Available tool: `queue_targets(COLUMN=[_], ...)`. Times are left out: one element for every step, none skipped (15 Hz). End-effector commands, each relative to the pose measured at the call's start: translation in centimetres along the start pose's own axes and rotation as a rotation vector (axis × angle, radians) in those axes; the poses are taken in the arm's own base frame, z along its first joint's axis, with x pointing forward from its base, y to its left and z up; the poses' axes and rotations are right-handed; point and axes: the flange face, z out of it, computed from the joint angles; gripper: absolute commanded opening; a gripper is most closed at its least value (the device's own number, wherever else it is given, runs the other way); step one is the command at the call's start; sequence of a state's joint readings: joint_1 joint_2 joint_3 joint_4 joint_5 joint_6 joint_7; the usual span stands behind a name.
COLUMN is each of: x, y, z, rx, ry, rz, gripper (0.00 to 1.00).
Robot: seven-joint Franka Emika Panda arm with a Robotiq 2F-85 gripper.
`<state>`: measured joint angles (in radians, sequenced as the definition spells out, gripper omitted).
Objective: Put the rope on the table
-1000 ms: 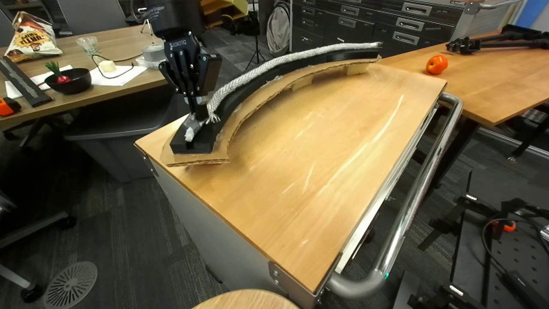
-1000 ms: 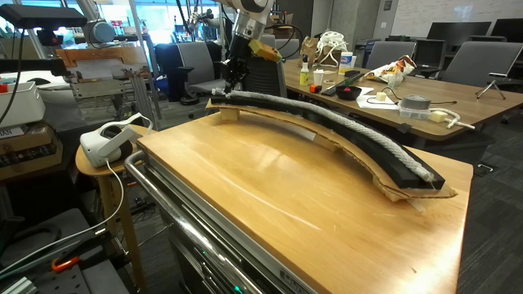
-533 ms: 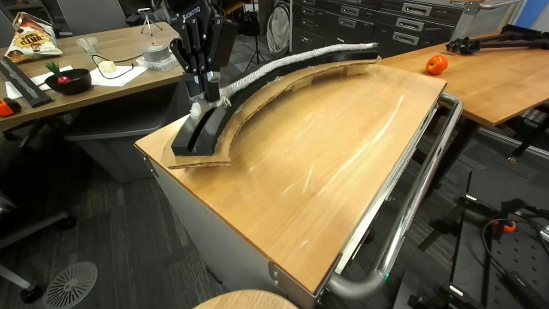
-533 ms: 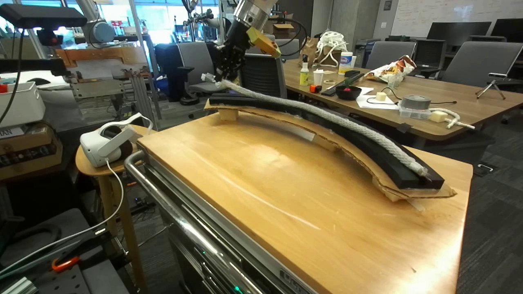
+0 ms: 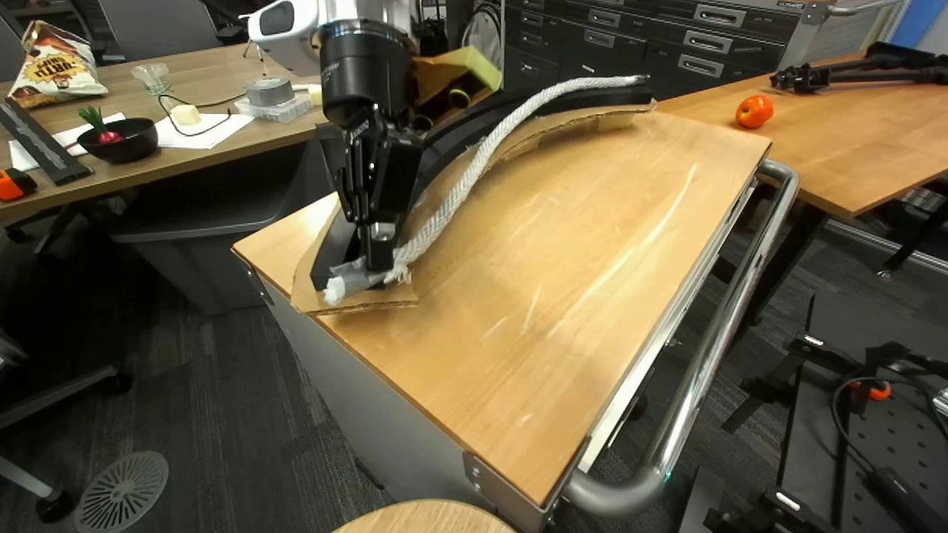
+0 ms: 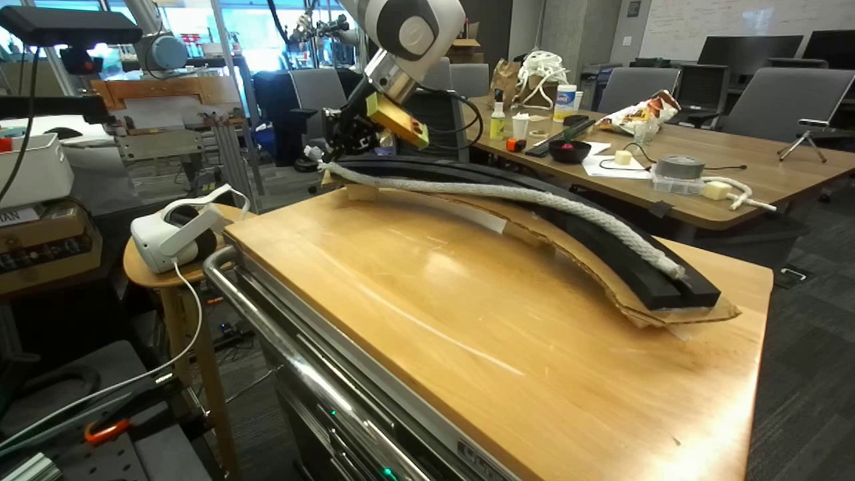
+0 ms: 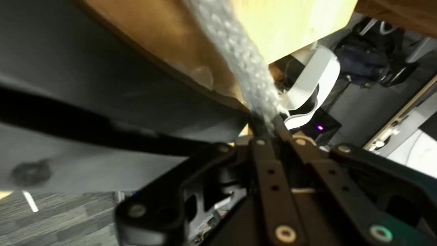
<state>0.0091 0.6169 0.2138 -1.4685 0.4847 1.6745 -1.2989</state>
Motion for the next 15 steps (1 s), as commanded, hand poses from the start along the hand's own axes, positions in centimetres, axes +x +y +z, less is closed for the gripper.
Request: queue_targets(x=[0.5,0.6,0.6,0.5,0.3,0.0,-0.3,-0.7,-1.5,-2.3,-3.7,-5.0,-6.0,-6.9,-7.5], y=[-3.2,-4.0,-4.9,-5.8,-7.0,-8.1,-9.3,-10.6,-11.7,-12.8,-14.1,-15.2,-15.4,-15.6,-15.3], z=[0.9,1.2,1.3,1.3,1.1,0.9,0.7,0.7,0.9,1.2,1.7,2.3,2.3,2.4,2.5], rx=[-0.156,-0.204,-0.248,-0.295,-0.342,-0.39,-0.434,-0.476,-0.51,-0.537,-0.52,-0.501,-0.492,-0.486,-0.479], ry=[0.072,0.059,0.052,0.045,0.031,0.022,0.006,-0.018,-0.055,-0.098,-0.146,-0.188,-0.221,-0.254,-0.286], rz=[0.072,0.088,0.108,0.124,0.13,0.136,0.134,0.136,0.137,0.134,0.123,0.097,0.077,0.059,0.024], gripper=[0.04,0.04,0.04,0.04,0.04,0.04,0.04,0.04,0.04,0.04,0.04,0.04,0.04,0.04,0.05])
